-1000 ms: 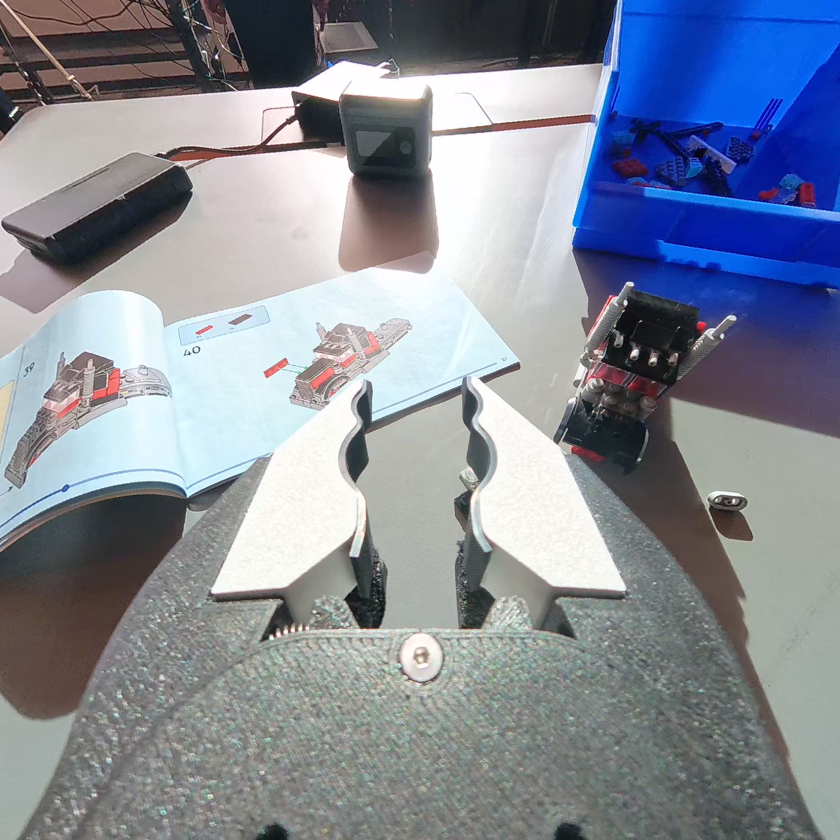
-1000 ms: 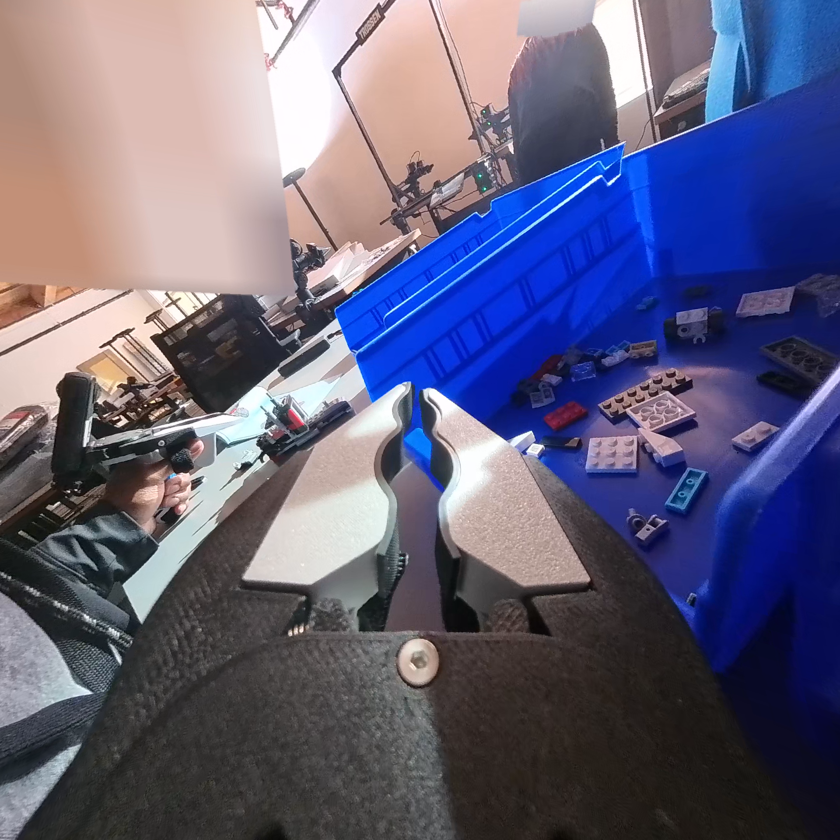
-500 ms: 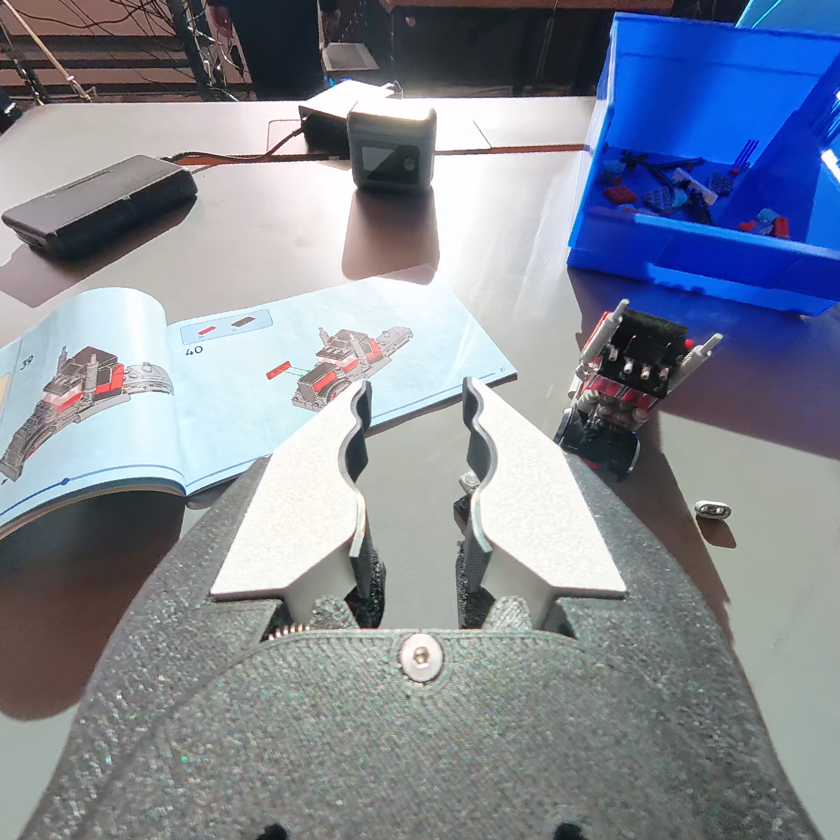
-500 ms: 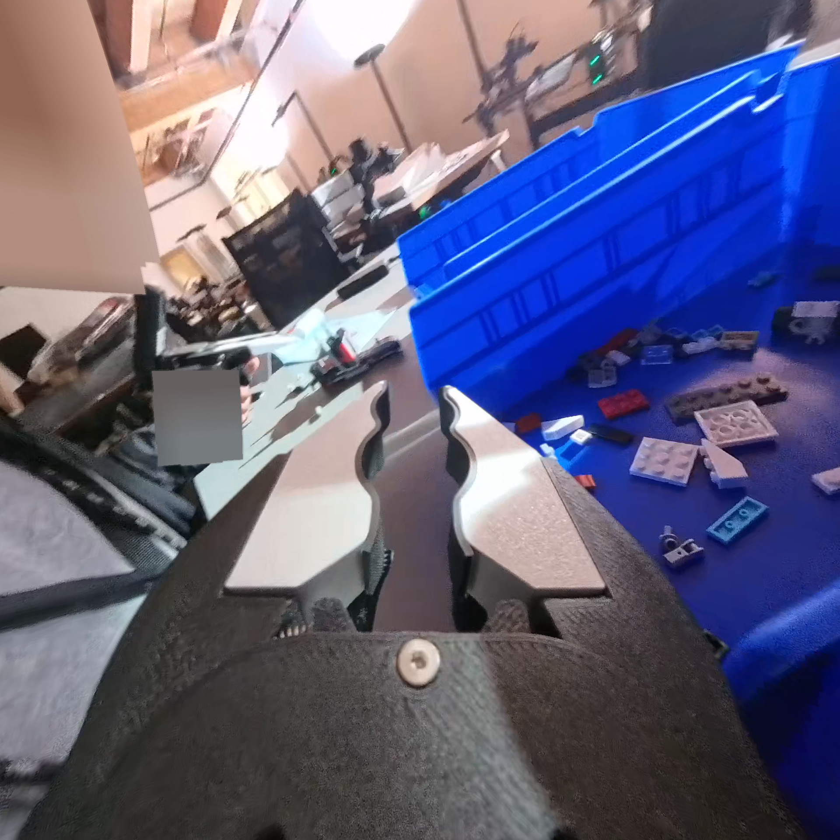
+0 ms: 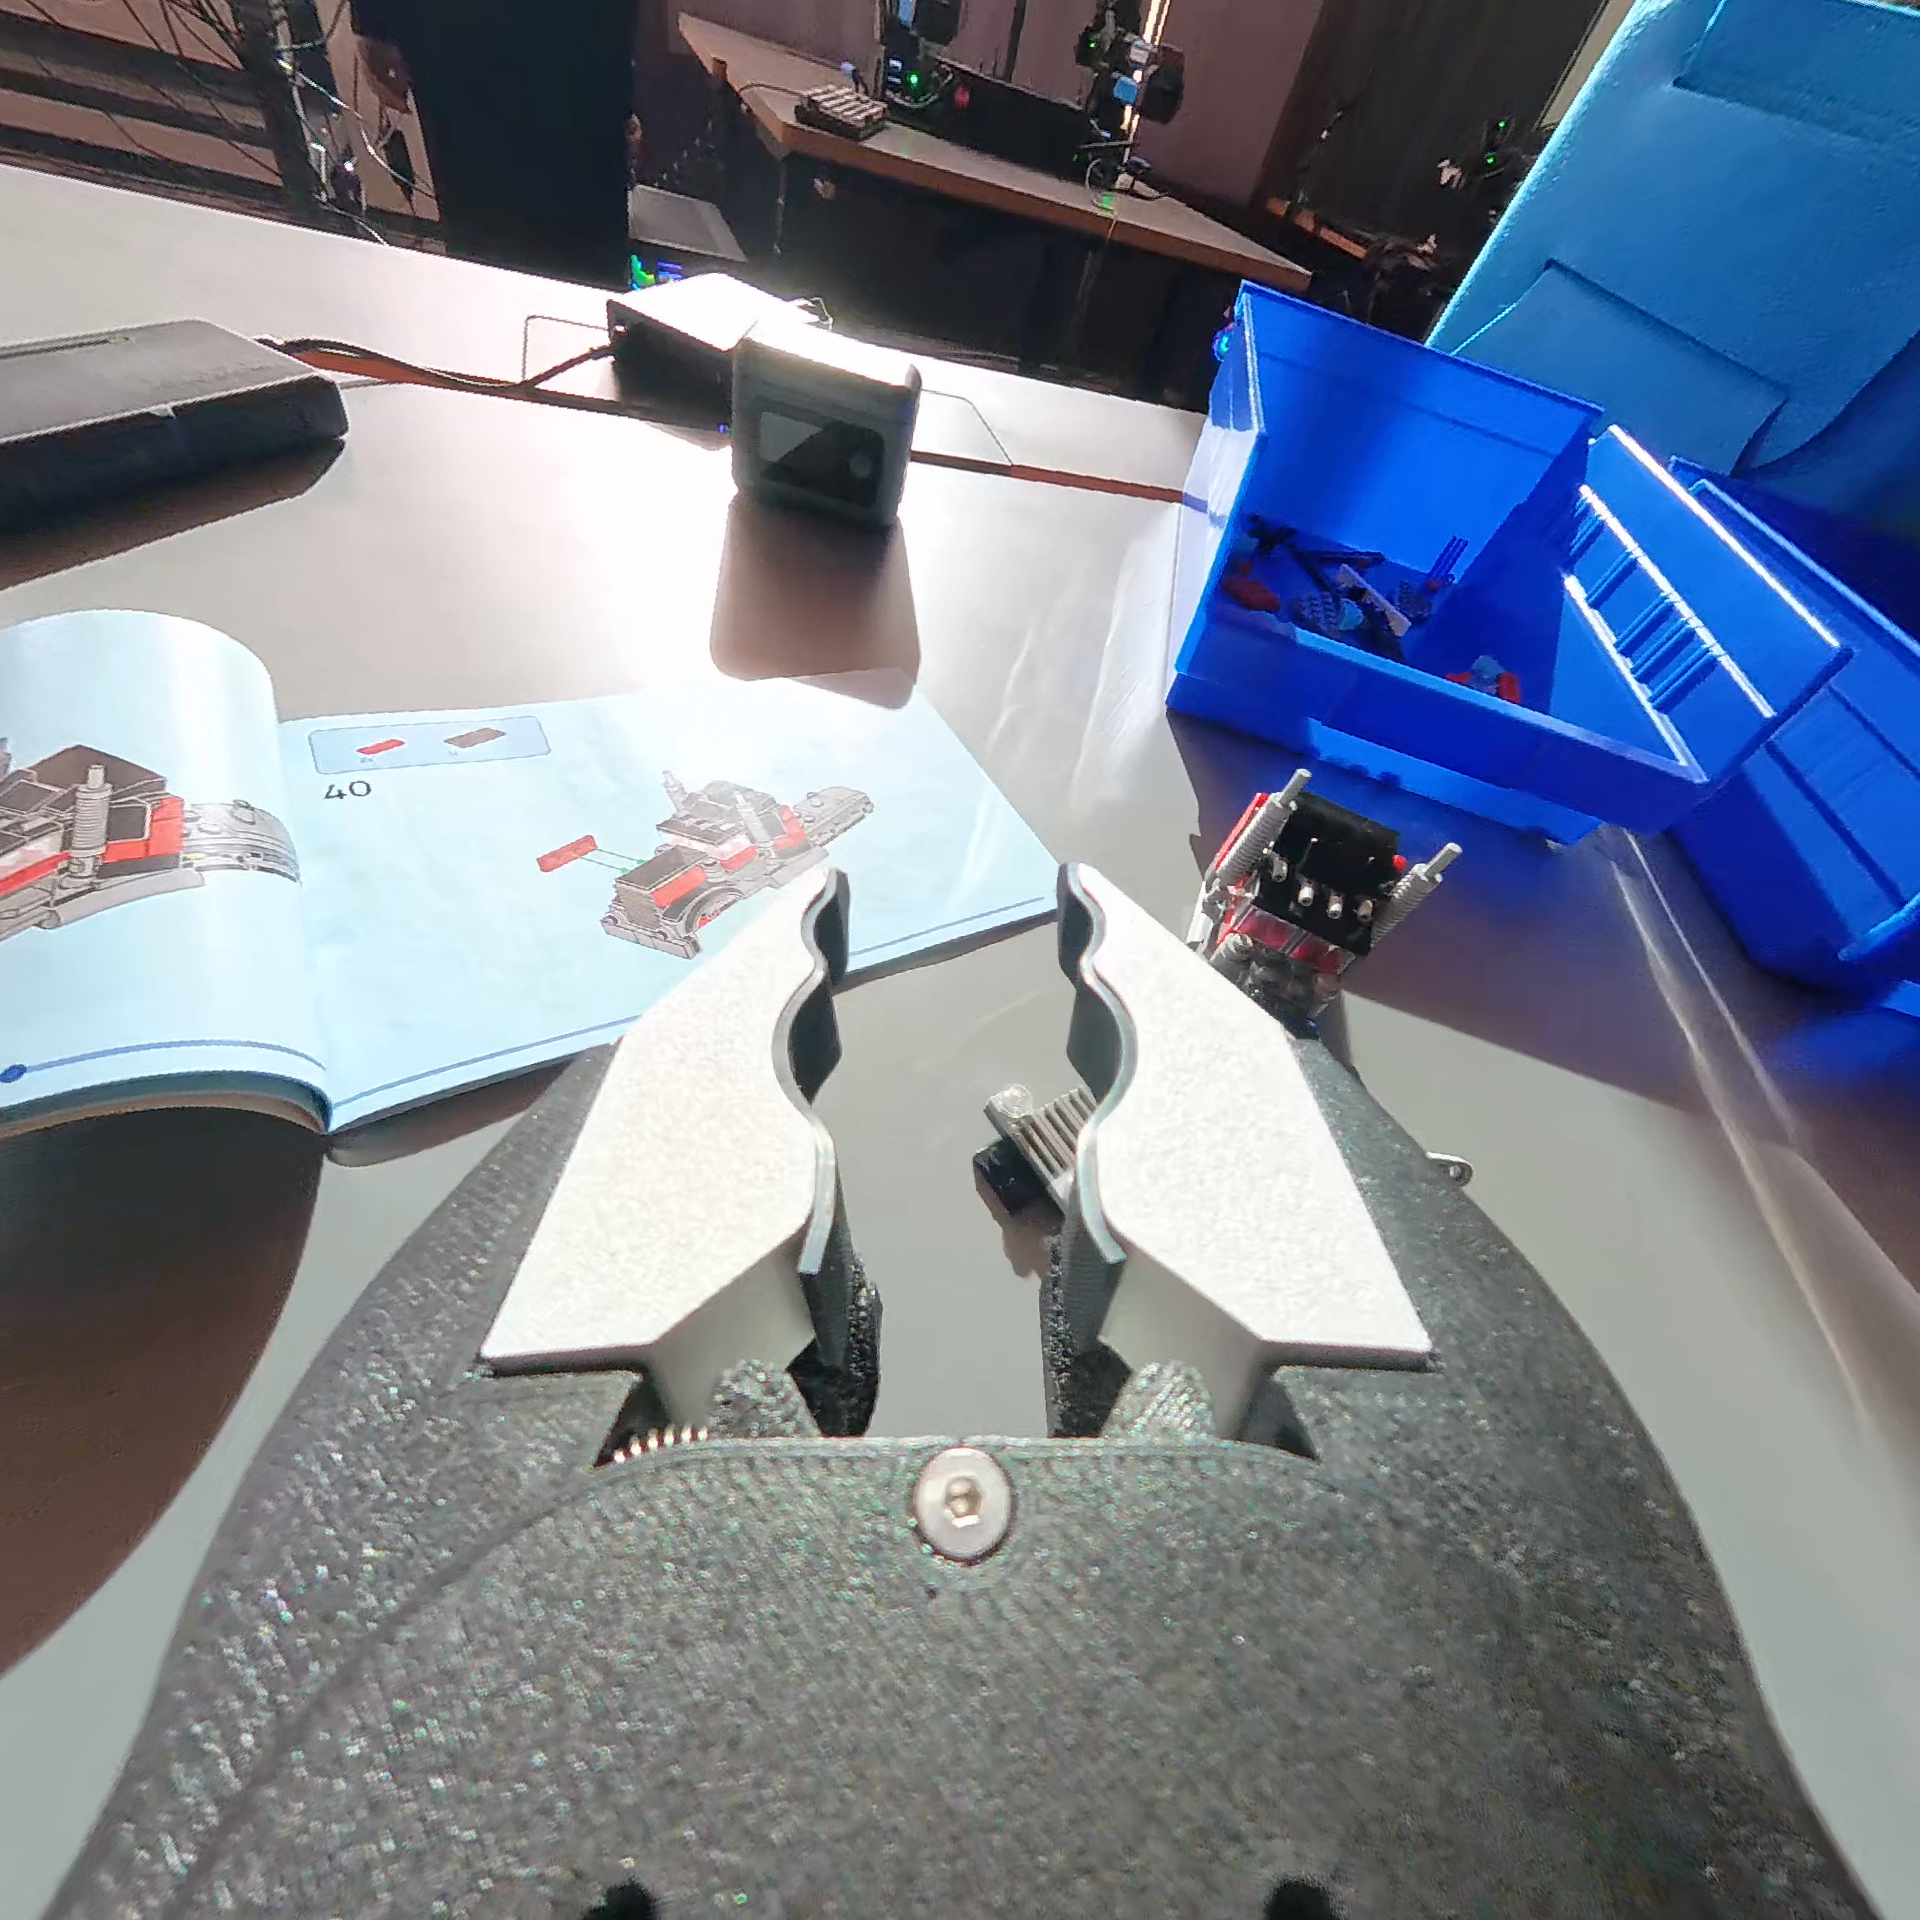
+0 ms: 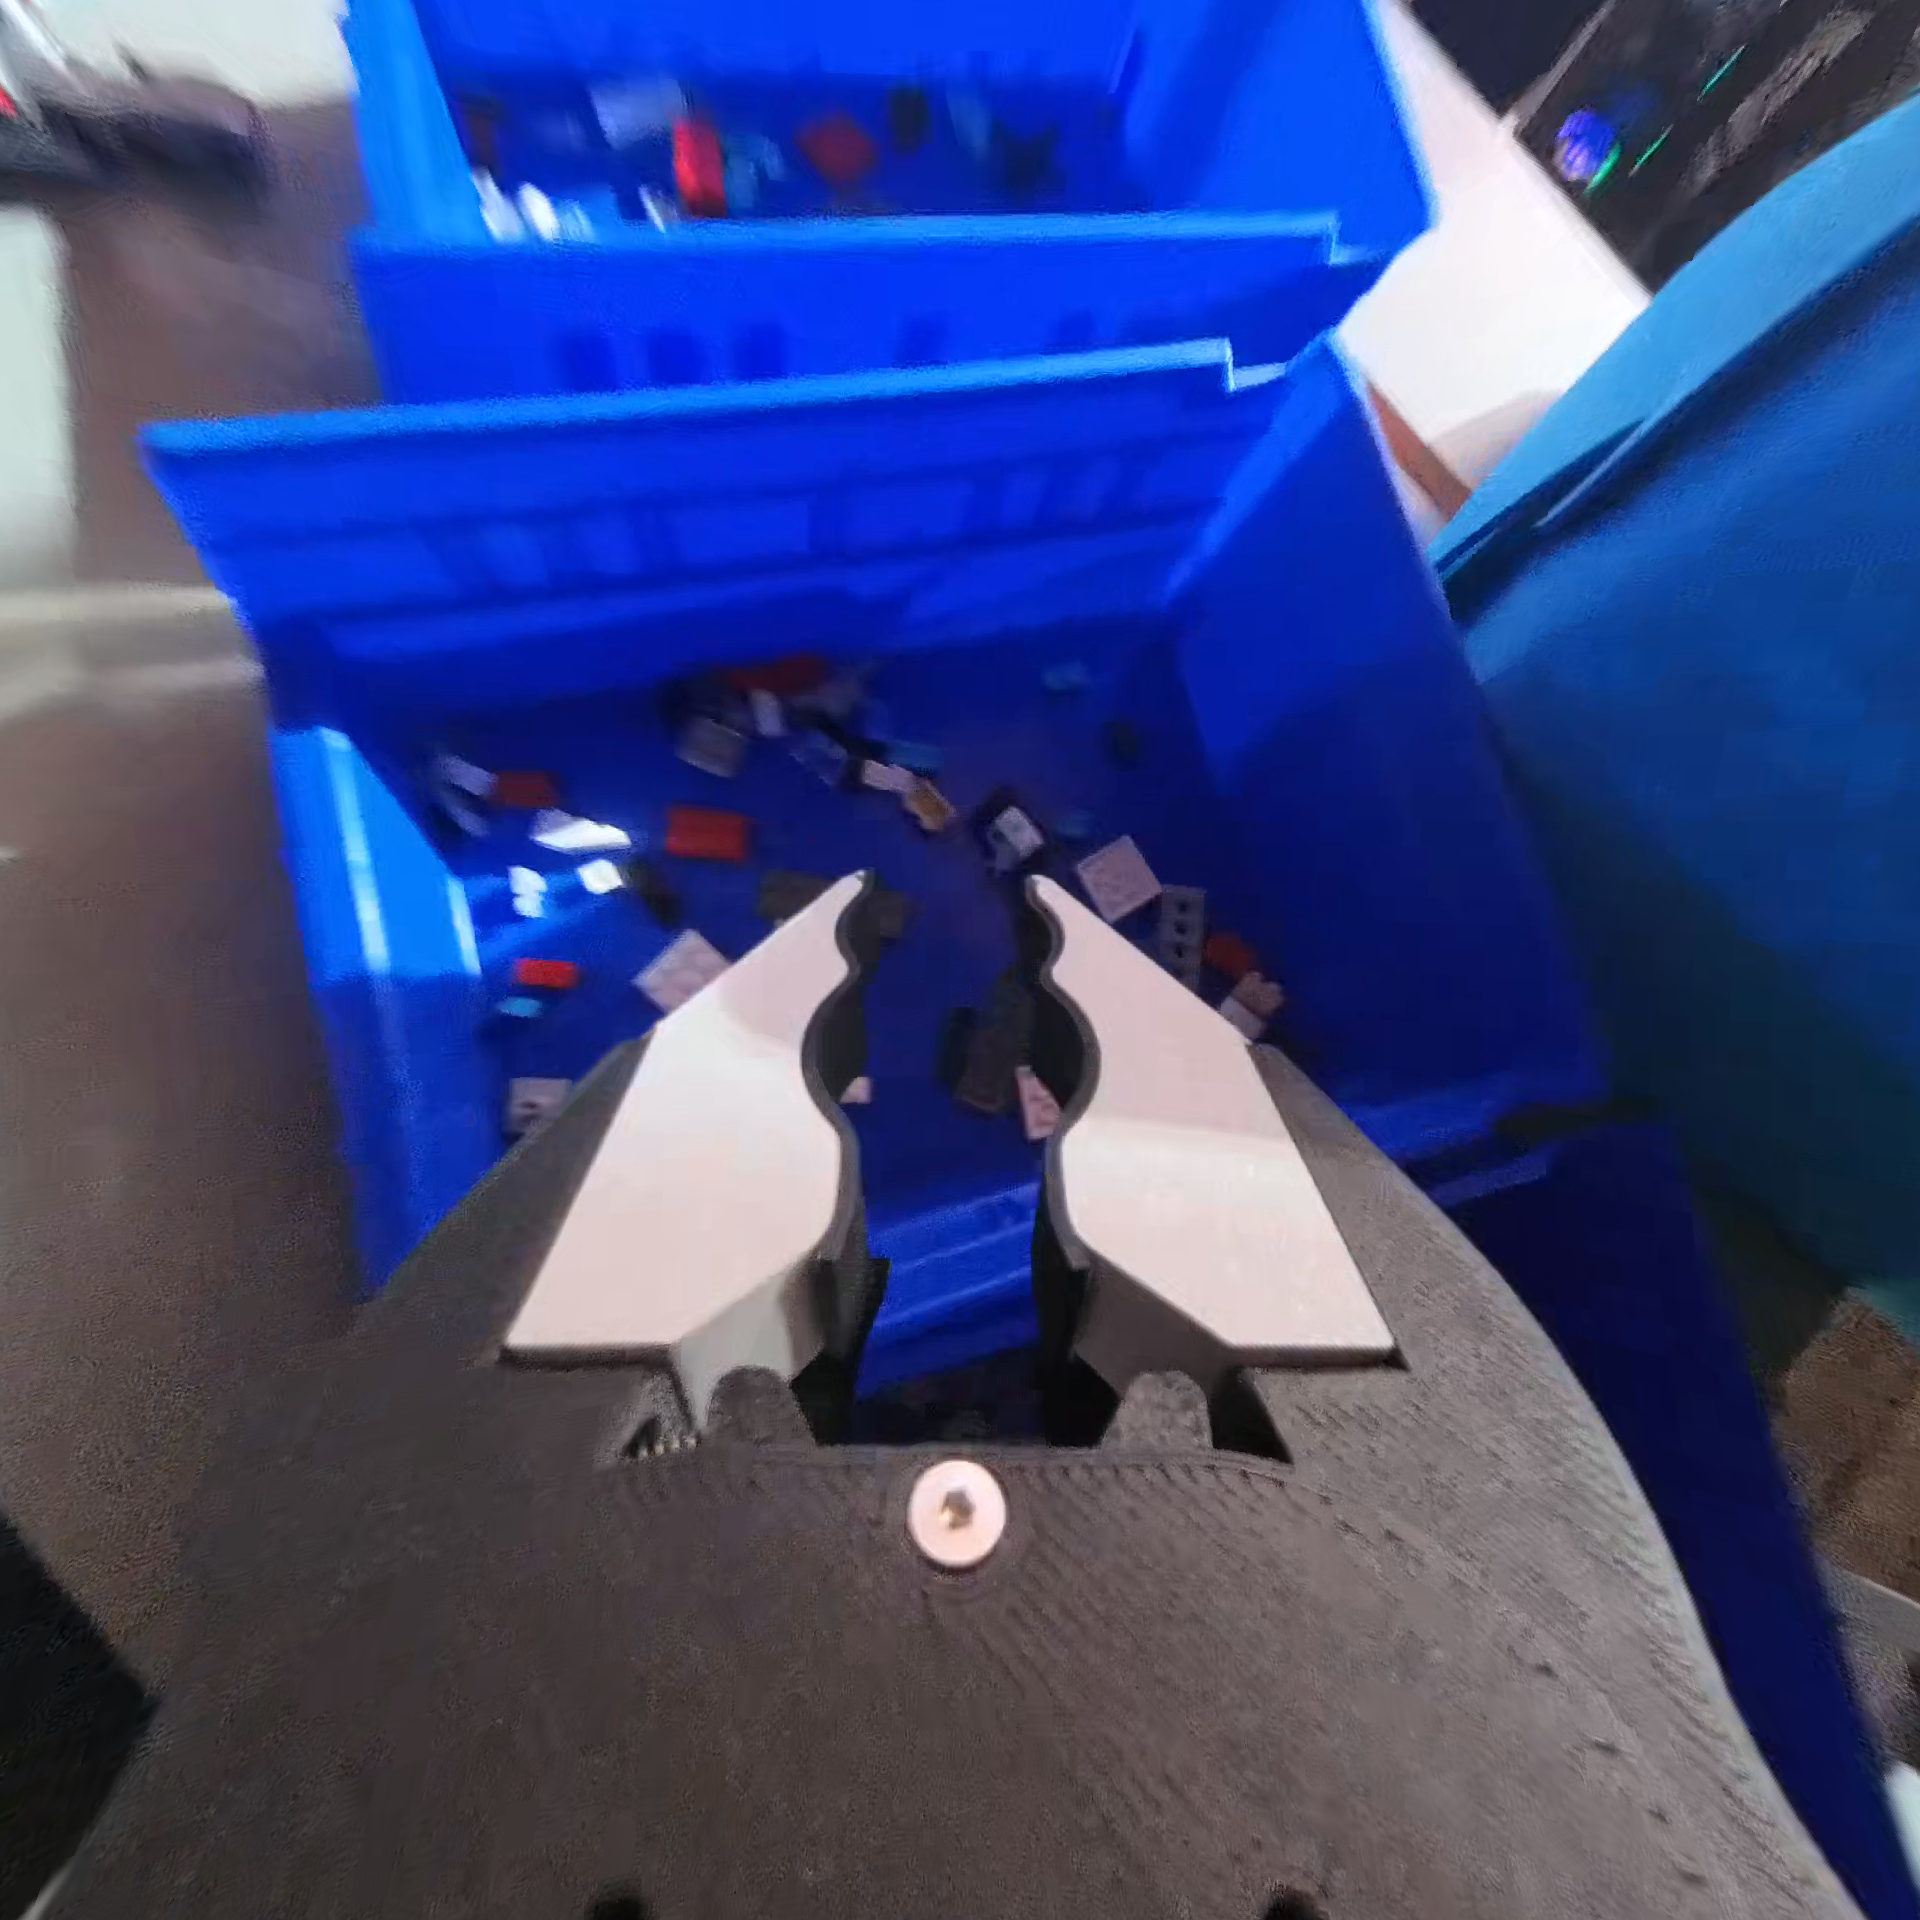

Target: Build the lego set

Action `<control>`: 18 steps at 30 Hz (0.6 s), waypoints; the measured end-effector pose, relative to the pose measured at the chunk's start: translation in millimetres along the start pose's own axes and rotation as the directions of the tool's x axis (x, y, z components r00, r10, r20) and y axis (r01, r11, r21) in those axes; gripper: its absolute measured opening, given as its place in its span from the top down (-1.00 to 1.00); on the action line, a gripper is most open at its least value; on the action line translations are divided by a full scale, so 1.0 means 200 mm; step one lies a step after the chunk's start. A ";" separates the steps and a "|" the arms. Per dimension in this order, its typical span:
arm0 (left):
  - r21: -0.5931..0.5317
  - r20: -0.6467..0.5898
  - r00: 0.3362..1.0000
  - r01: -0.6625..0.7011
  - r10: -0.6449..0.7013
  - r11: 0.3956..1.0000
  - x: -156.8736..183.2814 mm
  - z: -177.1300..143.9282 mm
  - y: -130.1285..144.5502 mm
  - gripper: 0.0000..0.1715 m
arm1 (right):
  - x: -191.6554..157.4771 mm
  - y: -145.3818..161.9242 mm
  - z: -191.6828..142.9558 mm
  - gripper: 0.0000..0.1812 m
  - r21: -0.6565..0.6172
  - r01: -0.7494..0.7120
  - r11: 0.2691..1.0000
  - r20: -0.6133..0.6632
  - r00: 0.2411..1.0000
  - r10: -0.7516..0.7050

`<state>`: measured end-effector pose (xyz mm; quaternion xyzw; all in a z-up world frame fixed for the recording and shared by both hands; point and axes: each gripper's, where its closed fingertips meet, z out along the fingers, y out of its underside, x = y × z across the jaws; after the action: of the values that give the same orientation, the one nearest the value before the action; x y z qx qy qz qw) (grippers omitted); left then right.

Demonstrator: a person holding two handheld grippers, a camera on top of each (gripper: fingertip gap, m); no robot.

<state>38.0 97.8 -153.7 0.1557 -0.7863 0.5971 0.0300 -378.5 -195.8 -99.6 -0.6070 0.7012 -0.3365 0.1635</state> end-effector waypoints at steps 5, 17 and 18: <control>-0.006 -0.021 1.000 0.018 -0.018 1.000 0.02 -0.03 0.02 0.53 | 0.10 0.10 0.29 0.70 -0.240 0.142 0.960 0.074 0.989 -0.128; -0.073 -0.013 1.000 -0.025 0.024 0.997 0.06 0.00 0.07 0.52 | 0.15 0.15 0.51 0.74 -0.437 0.359 0.824 0.289 0.924 -0.250; -0.073 -0.013 1.000 -0.022 0.021 0.997 0.06 -0.01 0.07 0.52 | 0.14 0.16 0.52 0.74 -0.445 0.380 0.811 0.311 0.915 -0.258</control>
<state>22.3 99.6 -163.5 0.1425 -0.8090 0.5693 0.0339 -342.2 -250.4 -191.0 -0.7735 0.6264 -0.0931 0.0250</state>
